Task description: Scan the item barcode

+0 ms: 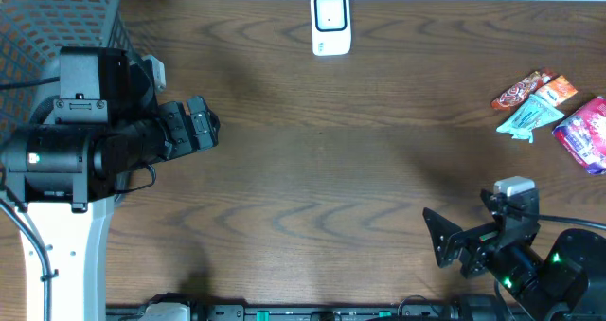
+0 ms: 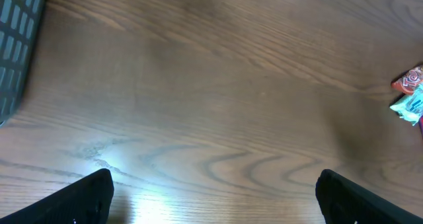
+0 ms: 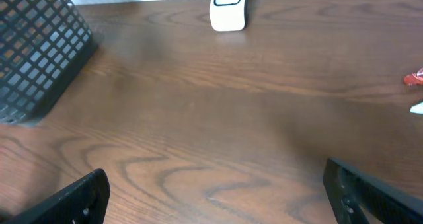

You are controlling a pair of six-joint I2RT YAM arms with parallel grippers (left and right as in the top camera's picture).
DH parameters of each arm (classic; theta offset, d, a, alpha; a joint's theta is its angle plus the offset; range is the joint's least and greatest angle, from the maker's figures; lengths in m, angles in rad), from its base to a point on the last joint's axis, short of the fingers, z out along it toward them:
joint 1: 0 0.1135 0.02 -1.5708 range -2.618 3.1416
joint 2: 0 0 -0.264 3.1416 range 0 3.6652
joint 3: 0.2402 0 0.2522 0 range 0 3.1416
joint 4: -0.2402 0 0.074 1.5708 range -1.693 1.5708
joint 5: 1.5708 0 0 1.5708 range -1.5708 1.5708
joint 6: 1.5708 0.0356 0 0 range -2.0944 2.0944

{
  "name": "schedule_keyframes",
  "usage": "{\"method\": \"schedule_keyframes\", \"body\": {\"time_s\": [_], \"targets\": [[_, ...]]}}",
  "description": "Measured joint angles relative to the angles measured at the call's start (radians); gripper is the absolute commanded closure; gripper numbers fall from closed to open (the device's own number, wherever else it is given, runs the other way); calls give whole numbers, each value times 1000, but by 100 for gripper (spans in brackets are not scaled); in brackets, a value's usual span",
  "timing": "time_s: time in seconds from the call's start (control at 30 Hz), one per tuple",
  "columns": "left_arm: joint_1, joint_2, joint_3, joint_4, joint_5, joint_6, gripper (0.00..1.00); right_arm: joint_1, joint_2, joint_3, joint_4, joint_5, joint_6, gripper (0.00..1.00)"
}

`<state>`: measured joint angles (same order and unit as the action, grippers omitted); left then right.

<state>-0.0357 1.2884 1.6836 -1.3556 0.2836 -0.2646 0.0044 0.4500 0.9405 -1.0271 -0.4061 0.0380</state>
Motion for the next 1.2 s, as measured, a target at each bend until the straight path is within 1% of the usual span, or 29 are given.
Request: {"method": "schedule_keyframes", "body": {"time_s": [0.17, 0.37, 0.5, 0.67, 1.2], "targets": [[0, 0, 0, 0, 0, 0, 2, 15, -47, -84, 108, -10, -3, 1], [0, 0, 0, 0, 0, 0, 2, 16, -206, -257, 269, -13, -21, 1], [0, 0, 0, -1, 0, 0, 2, 16, -268, -334, 330, -14, -29, 1], [0, 0, 0, 0, 0, 0, 2, 16, -271, -372, 342, -13, -36, 1], [0, 0, 0, 0, 0, 0, 2, 16, -271, -373, 359, -13, -69, 1]]}}
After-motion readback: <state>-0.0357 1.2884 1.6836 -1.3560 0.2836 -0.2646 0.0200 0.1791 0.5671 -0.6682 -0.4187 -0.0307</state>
